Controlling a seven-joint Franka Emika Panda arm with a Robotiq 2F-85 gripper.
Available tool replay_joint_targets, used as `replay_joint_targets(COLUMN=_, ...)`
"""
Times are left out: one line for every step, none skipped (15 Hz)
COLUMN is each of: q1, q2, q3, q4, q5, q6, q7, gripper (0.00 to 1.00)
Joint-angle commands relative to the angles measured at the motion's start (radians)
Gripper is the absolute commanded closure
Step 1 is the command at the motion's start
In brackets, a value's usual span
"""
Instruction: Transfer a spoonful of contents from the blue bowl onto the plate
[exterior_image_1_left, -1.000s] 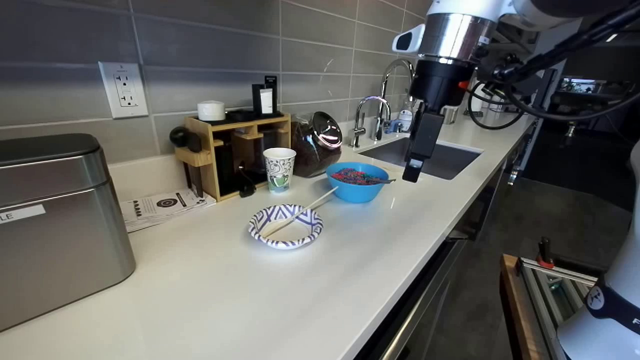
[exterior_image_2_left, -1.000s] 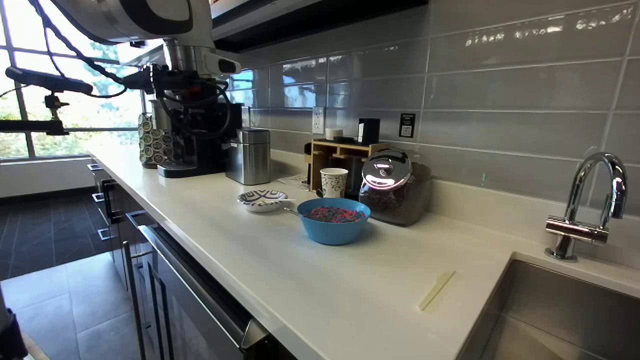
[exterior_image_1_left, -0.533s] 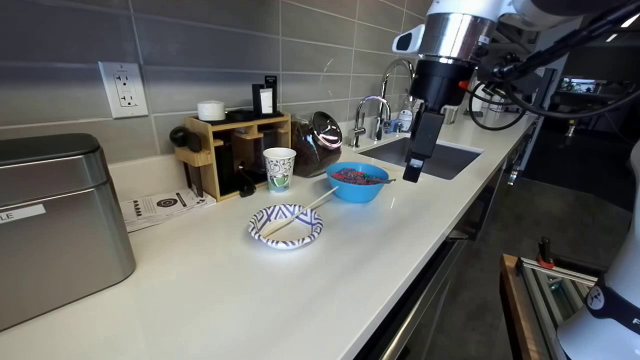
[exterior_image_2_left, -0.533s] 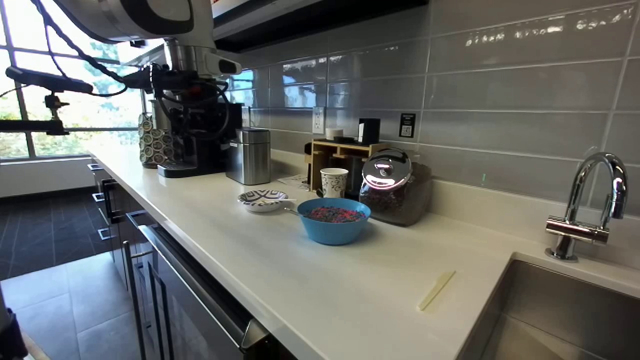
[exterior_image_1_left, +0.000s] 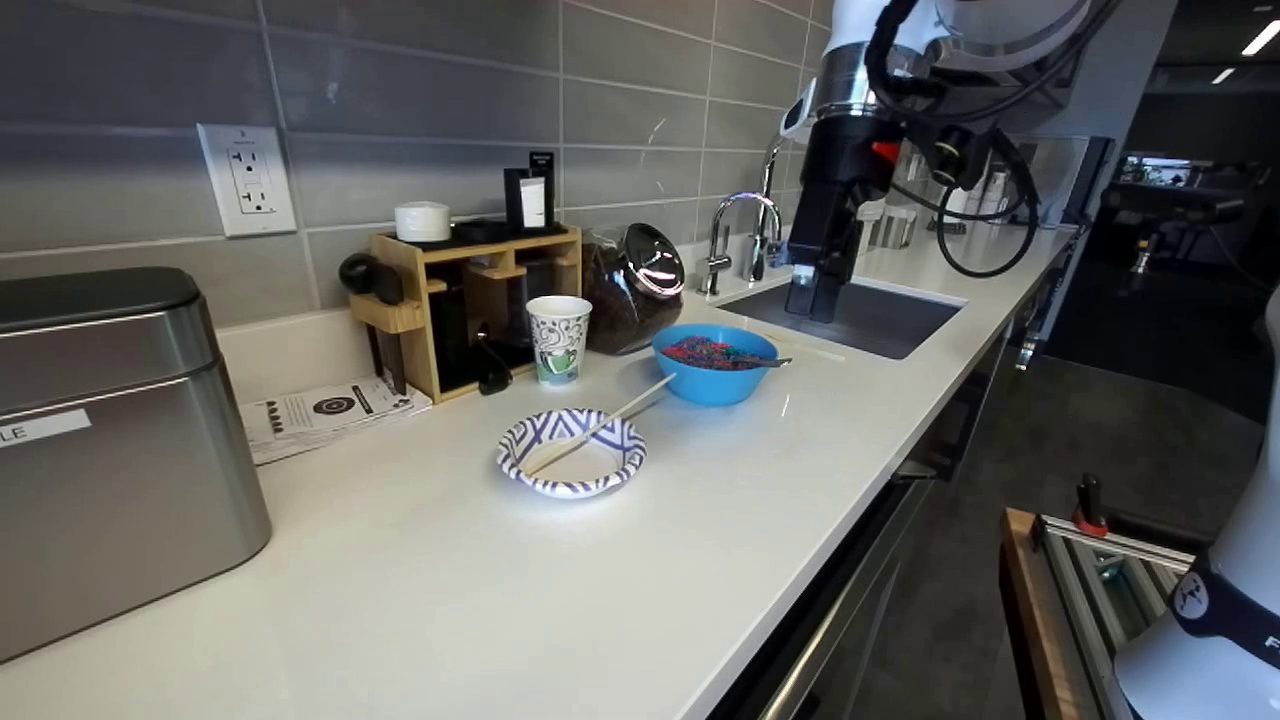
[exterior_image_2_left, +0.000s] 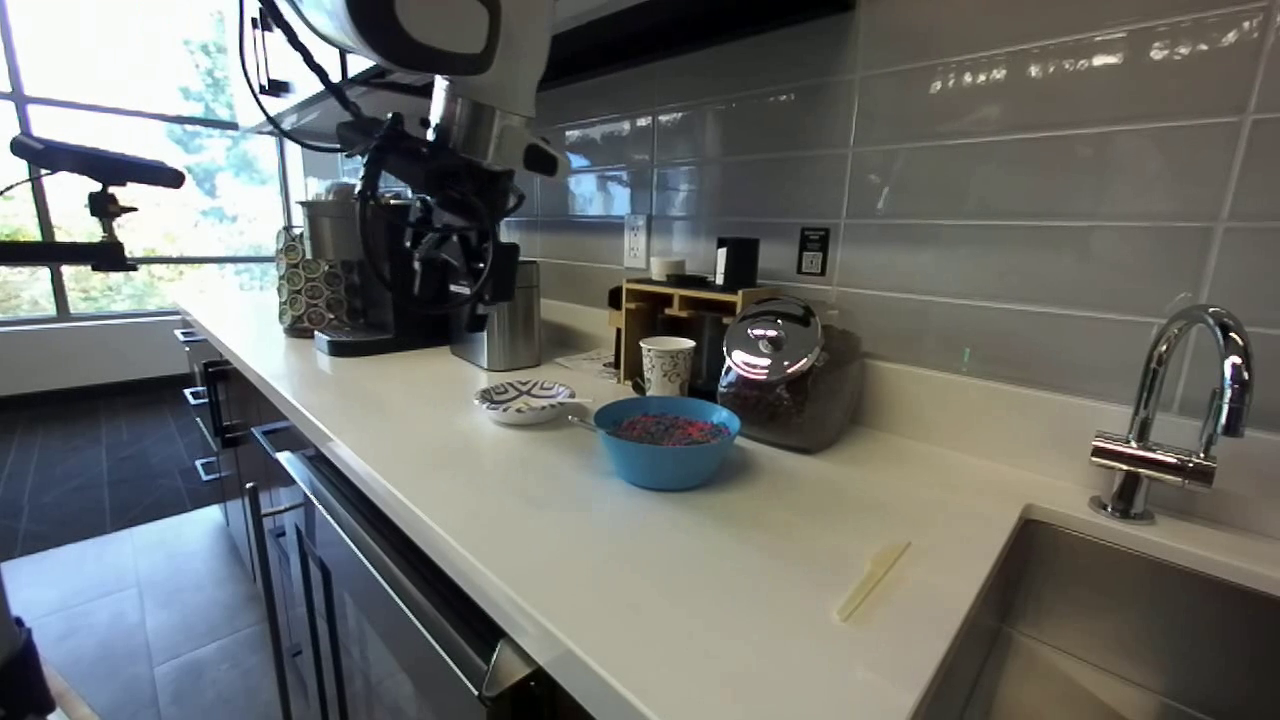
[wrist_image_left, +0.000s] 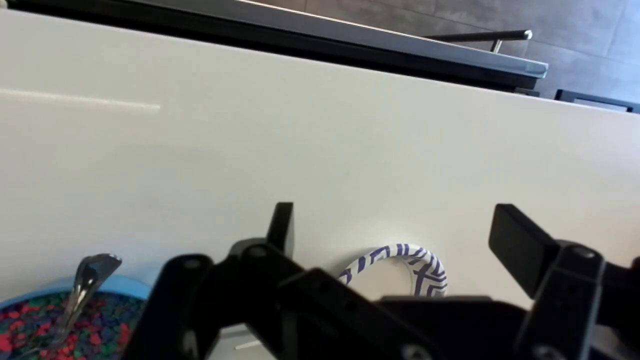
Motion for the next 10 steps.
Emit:
replay_joint_targets(q1=-0.053, q2=0.084, q3=-0.080, q4=0.051, q5=0.114, q6=-0.095, q7=-0.061, gripper=0.00)
replay_joint_targets(q1=-0.068, q2=0.092, q3=-0.110, q4=0.044, q5=0.149, q6=-0.113, q7=-0.097, gripper=0.00)
replay_joint_targets(q1=-0.085, q2=0.104, q3=-0.130, q4=0.042, q5=0.179, q6=-0.136, q7=-0.114, gripper=0.00)
replay_joint_targets(q1=-0.106, q2=0.116, q3=-0.151, q4=0.036, q5=0.207, q6=-0.150, q7=-0.127, gripper=0.00)
replay_joint_targets(q1=-0.125, q2=0.129, q3=-0.171, q4=0.035, q5=0.240, q6=-0.163, q7=-0.139, gripper=0.00)
replay_joint_targets(q1=-0.143, q2=0.141, q3=-0.190, q4=0.029, q5=0.282, q6=-0.150, q7=-0.159, gripper=0.00)
replay_joint_targets(q1=-0.163, q2=0.153, q3=-0.202, q4=0.020, q5=0.322, q6=-0.119, q7=-0.166, gripper=0.00)
replay_joint_targets(q1=-0.182, q2=0.163, q3=-0.204, q4=-0.001, q5=0.357, q6=-0.038, q7=-0.188, gripper=0.00)
replay_joint_targets(q1=-0.185, q2=0.136, q3=-0.164, q4=0.020, q5=0.295, q6=-0.110, q7=-0.154, gripper=0.00)
replay_joint_targets(q1=-0.199, q2=0.145, q3=-0.168, q4=0.018, q5=0.302, q6=-0.100, q7=-0.168, gripper=0.00)
